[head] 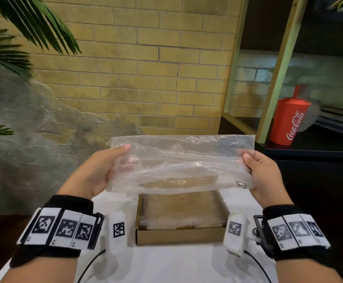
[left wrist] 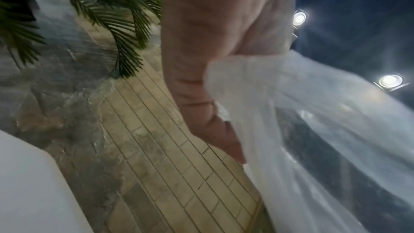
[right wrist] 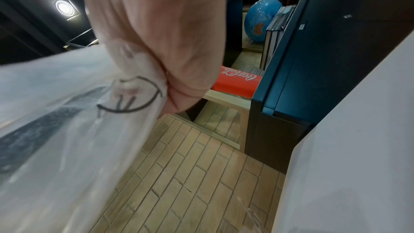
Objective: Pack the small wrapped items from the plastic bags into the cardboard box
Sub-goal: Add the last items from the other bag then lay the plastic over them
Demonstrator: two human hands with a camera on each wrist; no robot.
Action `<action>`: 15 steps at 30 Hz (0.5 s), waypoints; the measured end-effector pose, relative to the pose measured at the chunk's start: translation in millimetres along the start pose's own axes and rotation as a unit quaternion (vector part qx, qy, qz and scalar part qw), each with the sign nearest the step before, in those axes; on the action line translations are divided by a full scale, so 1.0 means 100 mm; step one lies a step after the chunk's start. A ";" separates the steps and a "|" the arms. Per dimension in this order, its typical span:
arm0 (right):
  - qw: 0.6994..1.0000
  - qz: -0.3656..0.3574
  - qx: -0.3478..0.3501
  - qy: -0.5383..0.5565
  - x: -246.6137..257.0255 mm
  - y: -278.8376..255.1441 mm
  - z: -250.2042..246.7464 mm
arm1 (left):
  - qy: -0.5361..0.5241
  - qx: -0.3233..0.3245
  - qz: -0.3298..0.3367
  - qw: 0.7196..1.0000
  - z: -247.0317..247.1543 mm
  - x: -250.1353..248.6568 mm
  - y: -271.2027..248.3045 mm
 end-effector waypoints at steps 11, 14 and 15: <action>0.998 0.019 0.016 0.063 0.02 0.00 -0.05 | -0.078 -0.071 0.049 0.993 -0.11 -0.06 0.00; 0.997 0.030 0.012 0.073 -0.01 0.01 -0.06 | -0.122 -0.080 0.047 0.988 -0.12 -0.07 0.02; 0.997 0.031 0.006 0.074 -0.01 0.01 -0.07 | -0.125 -0.085 0.049 0.987 -0.15 -0.06 0.04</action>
Point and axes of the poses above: each hand's wrist, its own y-axis towards the middle knuckle, its own z-axis out of the palm, x = y × z, the point moved 8 cm from there along y, towards the middle knuckle, and after that the axes turned 15 degrees about z, right-handed, at the moved point
